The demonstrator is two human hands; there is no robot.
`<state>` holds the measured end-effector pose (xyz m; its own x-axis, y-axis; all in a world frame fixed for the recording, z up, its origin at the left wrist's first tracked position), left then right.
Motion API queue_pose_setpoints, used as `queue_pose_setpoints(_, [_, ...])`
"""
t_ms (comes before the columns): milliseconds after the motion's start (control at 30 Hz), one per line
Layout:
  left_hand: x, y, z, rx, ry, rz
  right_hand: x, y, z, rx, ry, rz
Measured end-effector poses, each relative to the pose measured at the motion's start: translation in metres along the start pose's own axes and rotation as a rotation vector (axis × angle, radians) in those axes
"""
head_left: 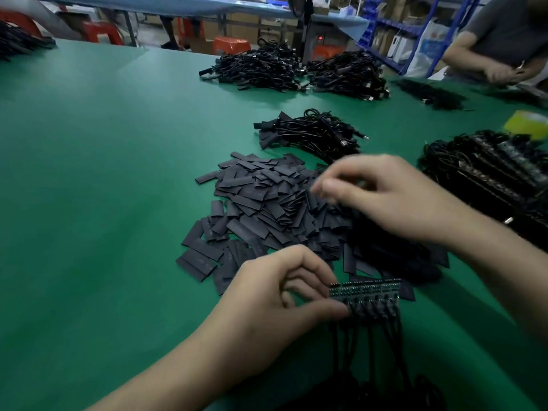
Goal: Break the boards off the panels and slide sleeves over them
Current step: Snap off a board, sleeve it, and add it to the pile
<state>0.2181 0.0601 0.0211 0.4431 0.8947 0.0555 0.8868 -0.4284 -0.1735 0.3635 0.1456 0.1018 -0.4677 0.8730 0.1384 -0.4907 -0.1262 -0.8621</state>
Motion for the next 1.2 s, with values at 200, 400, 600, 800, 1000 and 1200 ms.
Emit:
queue_pose_setpoints(200, [0.002, -0.007, -0.003, -0.251, -0.045, -0.105, -0.080, 0.036, 0.000, 0.125, 0.141, 0.167])
queue_pose_setpoints(400, [-0.003, -0.008, -0.007, -0.183, -0.058, -0.143, -0.089, 0.045, 0.000, 0.317, 0.165, 0.011])
queue_pose_setpoints(600, [-0.001, -0.009, -0.003, -0.267, -0.119, -0.125, -0.087, 0.051, -0.001, 0.471, 0.149, -0.039])
queue_pose_setpoints(800, [0.002, -0.010, 0.000, -0.326, -0.129, -0.102, -0.084, 0.052, 0.000, 0.644, 0.109, -0.016])
queue_pose_setpoints(1000, [0.003, -0.004, -0.001, -0.418, -0.121, -0.040, -0.084, 0.057, -0.003, 0.809, 0.098, 0.031])
queue_pose_setpoints(1200, [0.003, -0.016, -0.005, -0.520, -0.039, -0.133, -0.088, 0.051, -0.011, 0.584, 0.160, 0.112])
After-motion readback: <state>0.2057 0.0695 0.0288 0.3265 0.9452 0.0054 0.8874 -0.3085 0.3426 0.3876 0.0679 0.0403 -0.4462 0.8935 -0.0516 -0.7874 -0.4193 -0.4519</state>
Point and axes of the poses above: each hand's wrist, its own x-axis towards the middle knuckle, its own y-axis out of the palm, z = x × y, the point moved 6 cm from there along x, towards the middle knuckle, and after that the axes turned 2 degrees about z, right-handed, at the moved point
